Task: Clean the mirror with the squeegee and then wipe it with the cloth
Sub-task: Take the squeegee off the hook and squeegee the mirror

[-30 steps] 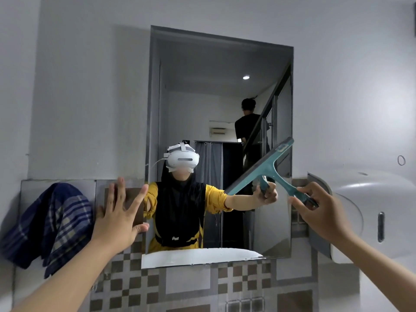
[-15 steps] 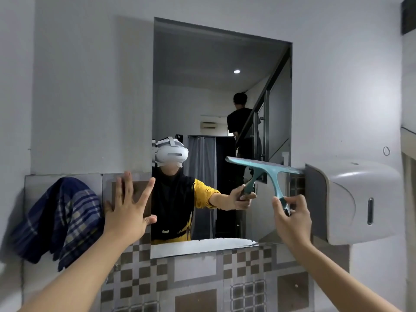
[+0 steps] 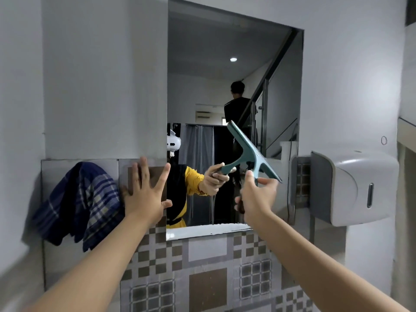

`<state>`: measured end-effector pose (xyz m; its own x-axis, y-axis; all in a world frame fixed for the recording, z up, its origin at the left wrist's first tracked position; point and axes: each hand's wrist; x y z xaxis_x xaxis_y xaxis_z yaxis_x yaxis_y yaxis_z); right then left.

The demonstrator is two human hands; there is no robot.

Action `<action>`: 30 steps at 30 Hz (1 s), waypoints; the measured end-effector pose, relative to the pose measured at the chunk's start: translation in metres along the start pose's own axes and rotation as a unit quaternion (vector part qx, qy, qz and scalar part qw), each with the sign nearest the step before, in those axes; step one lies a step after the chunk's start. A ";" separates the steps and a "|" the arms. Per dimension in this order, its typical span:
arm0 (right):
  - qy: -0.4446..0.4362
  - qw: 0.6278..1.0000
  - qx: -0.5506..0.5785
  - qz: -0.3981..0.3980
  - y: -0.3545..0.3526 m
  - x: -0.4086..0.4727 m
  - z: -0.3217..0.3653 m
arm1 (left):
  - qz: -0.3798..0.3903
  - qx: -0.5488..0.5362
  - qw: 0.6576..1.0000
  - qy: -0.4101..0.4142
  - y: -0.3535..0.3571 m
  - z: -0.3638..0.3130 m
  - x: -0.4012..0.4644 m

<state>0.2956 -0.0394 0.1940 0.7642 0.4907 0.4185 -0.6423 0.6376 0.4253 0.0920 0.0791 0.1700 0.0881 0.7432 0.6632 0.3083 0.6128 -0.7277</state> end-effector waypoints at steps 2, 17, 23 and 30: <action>0.004 0.999 0.021 0.026 0.020 -0.017 0.001 | -0.029 -0.007 0.999 0.023 0.002 0.002 -0.002; -0.204 0.959 -0.133 0.148 0.043 -0.072 -0.049 | -0.064 -0.062 0.995 0.035 0.040 0.015 -0.051; -0.342 0.892 -0.238 0.175 0.000 -0.033 -0.055 | -0.036 -0.090 0.995 0.035 0.045 0.017 -0.046; -0.399 0.846 -0.292 0.201 -0.024 0.001 -0.046 | -0.006 -0.092 0.995 0.044 0.043 0.019 -0.048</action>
<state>0.3145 -0.0267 0.1473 0.0589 0.3299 0.9422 -0.5242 0.8134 -0.2520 0.0832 0.0748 0.1037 0.1634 0.7055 0.6896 0.4764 0.5557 -0.6813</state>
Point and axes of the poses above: each hand's wrist, its own x-axis towards the middle knuckle, its own y-axis out of the palm, z = x × y, and after that the axes turned 10 degrees about -y, right-handed
